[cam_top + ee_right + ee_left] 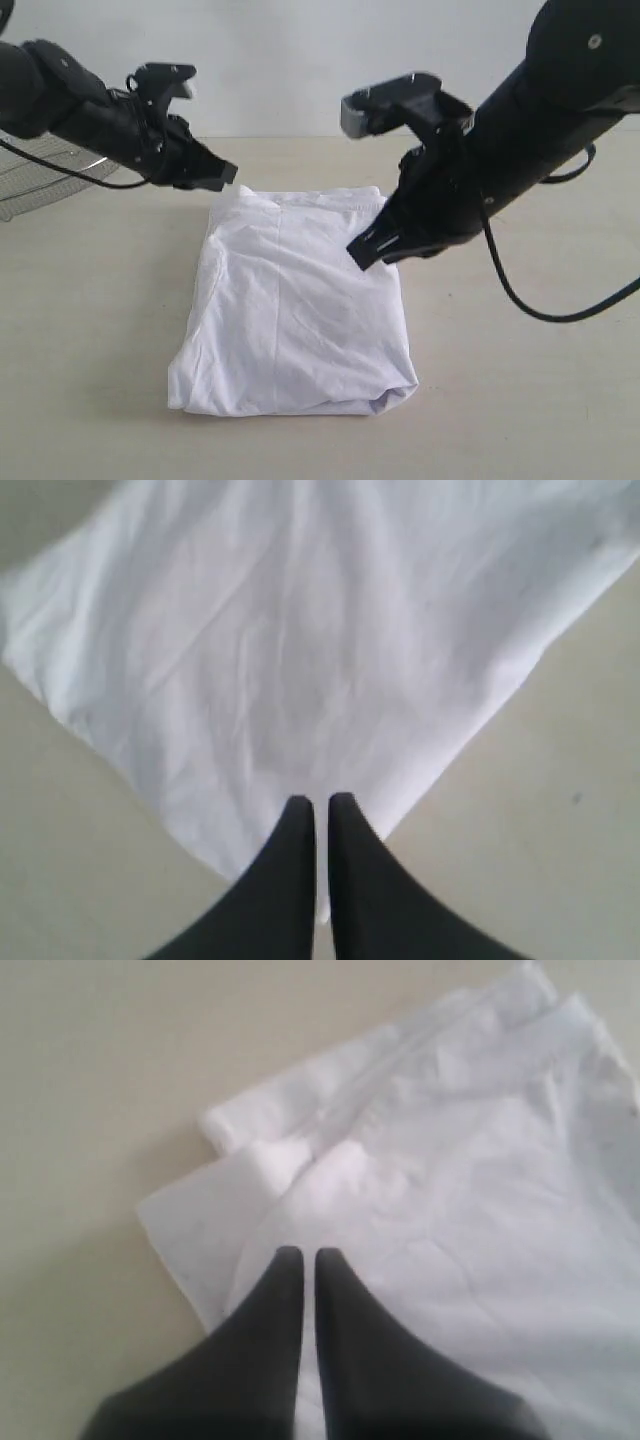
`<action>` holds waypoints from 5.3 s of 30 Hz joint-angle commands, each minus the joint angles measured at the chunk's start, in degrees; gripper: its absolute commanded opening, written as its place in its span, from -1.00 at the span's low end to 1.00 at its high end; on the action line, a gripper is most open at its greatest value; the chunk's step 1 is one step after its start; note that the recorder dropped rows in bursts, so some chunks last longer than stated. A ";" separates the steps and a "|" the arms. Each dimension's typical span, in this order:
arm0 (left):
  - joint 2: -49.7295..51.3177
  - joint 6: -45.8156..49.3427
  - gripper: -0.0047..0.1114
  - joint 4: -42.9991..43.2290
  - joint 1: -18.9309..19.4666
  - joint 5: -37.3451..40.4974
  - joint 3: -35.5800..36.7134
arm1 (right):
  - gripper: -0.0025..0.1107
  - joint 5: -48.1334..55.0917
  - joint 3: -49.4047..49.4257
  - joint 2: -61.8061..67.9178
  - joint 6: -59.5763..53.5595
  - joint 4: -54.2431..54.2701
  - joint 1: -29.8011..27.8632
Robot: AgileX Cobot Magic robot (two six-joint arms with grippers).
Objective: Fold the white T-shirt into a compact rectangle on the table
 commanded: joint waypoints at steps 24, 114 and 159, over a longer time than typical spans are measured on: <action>-4.48 -6.48 -0.84 -1.15 -7.72 0.98 14.05 | -0.96 -0.12 -16.63 26.22 -5.11 4.21 -8.83; -14.96 -3.94 -0.84 -7.16 -1.20 -5.71 27.45 | -0.96 5.26 -62.08 54.46 -6.56 11.24 -29.89; -14.96 -4.75 -0.84 -7.49 -1.20 -5.86 27.45 | -0.81 0.27 -62.08 56.70 -9.34 11.95 -34.92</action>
